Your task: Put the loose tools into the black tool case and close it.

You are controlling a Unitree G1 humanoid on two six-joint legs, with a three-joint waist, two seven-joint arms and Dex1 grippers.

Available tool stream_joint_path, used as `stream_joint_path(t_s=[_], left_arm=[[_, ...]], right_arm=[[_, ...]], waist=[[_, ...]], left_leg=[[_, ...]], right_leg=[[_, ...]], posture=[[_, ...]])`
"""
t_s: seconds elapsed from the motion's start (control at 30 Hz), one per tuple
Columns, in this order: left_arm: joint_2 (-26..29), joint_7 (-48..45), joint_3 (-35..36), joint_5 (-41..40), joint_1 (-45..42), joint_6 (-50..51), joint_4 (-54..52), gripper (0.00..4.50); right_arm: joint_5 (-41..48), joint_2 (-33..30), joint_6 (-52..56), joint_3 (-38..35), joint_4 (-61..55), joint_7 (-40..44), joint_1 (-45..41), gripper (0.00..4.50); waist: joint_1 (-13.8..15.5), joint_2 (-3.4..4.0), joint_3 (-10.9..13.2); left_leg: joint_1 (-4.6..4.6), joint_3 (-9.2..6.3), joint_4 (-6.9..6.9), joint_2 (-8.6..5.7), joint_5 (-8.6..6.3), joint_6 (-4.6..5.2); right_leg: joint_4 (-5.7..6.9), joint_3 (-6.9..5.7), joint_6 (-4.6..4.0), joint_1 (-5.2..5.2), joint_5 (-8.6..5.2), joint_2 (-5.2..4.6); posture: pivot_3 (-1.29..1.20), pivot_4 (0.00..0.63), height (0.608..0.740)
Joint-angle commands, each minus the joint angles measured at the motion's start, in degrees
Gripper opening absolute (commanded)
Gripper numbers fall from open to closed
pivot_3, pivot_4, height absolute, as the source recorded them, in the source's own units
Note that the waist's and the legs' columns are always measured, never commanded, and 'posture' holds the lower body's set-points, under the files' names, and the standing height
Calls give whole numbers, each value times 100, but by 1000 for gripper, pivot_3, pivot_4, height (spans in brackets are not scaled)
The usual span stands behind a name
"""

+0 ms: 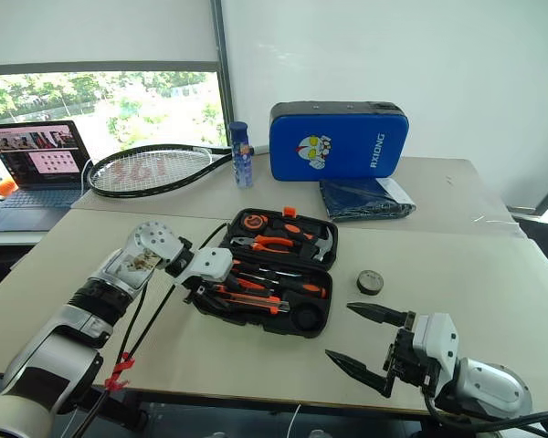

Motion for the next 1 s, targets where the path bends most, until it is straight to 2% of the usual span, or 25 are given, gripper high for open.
stream_joint_path(t_s=[0.03, 0.17, 0.23, 0.33, 0.57, 0.7, 0.73, 0.77, 0.8, 0.83, 0.87, 0.9, 0.93, 0.97, 1.0], left_arm=[[101, -148, -54, 129, -49, 15, -67, 1725], [86, -264, -10, 45, -62, 64, -97, 1725], [48, -239, 43, -13, -93, 27, -86, 2726], [-66, -165, 271, -209, -233, 2, -23, 3655], [227, -301, 275, -1341, -430, 561, -541, 3655], [237, -301, 337, -1417, -442, 672, -532, 3655], [263, -301, 284, -1408, -379, 602, -547, 3147], [214, -301, 331, -1380, -297, 571, -553, 3018], [181, -301, 352, -1398, -200, 644, -611, 2694], [133, -275, 389, -1402, -112, 662, -644, 2187], [107, -245, 386, -1355, -21, 676, -654, 1918], [110, -242, 352, -1292, 80, 602, -665, 1432], [102, -221, 342, -1235, 156, 532, -664, 1254], [72, -135, 343, -1168, 222, 475, -653, 751], [41, -74, 358, -1120, 257, 438, -638, 600]], right_arm=[[76, -16, 21, -59, -192, -37, -72, 4500], [48, 6, 19, -25, -139, -49, -125, 4500], [42, 10, 17, -23, -102, -45, -158, 4500], [30, 12, 2, -28, -33, -18, -197, 4500], [17, 23, -30, -36, 52, 4, -195, 4500], [-7, 40, -48, -12, 79, 7, -197, 4500], [-17, 49, -53, 2, 84, 4, -200, 4500], [-26, 61, -55, 15, 84, -4, -203, 4500], [-35, 69, -59, 24, 81, -8, -201, 4500], [-37, 76, -61, 27, 77, -14, -197, 4500], [-43, 82, -66, 29, 72, -18, -187, 4500], [-49, 84, -74, 30, 66, -18, -172, 4500], [-50, 87, -77, 28, 61, -21, -162, 4500], [-52, 90, -77, 26, 57, -24, -154, 4500], [-54, 94, -76, 26, 59, -25, -156, 4500]], waist=[[-1, 0, 0], [-28, 1, -1], [-33, 1, -1], [-21, 1, -1], [-22, 1, -1], [-14, 2, -1], [-15, 3, -1], [-18, 3, -1], [-25, 3, -2], [-26, 4, -2], [-24, 4, -2], [-22, 4, -2], [-21, 4, -2], [-22, 4, -2], [-19, 3, -2]], left_leg=[[2, 0, 0, 0, 0, 0], [2, 0, -1, 1, 0, 1], [2, 0, -1, 1, 0, 1], [-2, 0, -1, 0, 0, 1], [-10, -1, -1, 1, 0, 2], [-8, -1, 0, 1, 0, 1], [-7, -1, -1, 0, 0, 2], [-5, 0, -1, 0, 0, 1], [-5, 0, -1, 1, 0, 1], [-4, 0, -1, 1, 0, 1], [-4, 0, -1, 1, 0, 1], [-5, 0, -1, 1, 0, 2], [-5, 0, -1, 1, 0, 1], [-9, -1, -1, 1, 0, 1], [-6, 0, 0, 1, 0, 1]], right_leg=[[0, 0, 0, 1, 0, 0], [0, 0, 0, 1, 0, 1], [0, 0, 0, 0, 0, 1], [-2, 0, 0, -2, 0, 0], [0, 0, 0, -11, 0, 1], [-1, 0, 0, -8, 0, 0], [-1, 0, 1, -7, 0, 0], [-1, 0, 0, -6, 0, 0], [-1, 0, 0, -6, 0, 1], [0, 1, 0, -7, 0, 0], [0, 1, 0, -7, 0, 0], [0, 1, 0, -8, 0, 1], [0, 1, 0, -7, 0, 0], [-1, 1, -1, -10, 0, 0], [0, 2, 0, -9, 0, 0]], posture=[[0, 150, 740], [0, 150, 740], [0, 150, 740], [0, 150, 740], [0, 150, 740], [0, 150, 740], [0, 150, 740], [0, 150, 740], [0, 150, 740], [0, 150, 740], [0, 150, 740], [0, 150, 740], [0, 150, 740], [0, 150, 740], [0, 150, 740]])
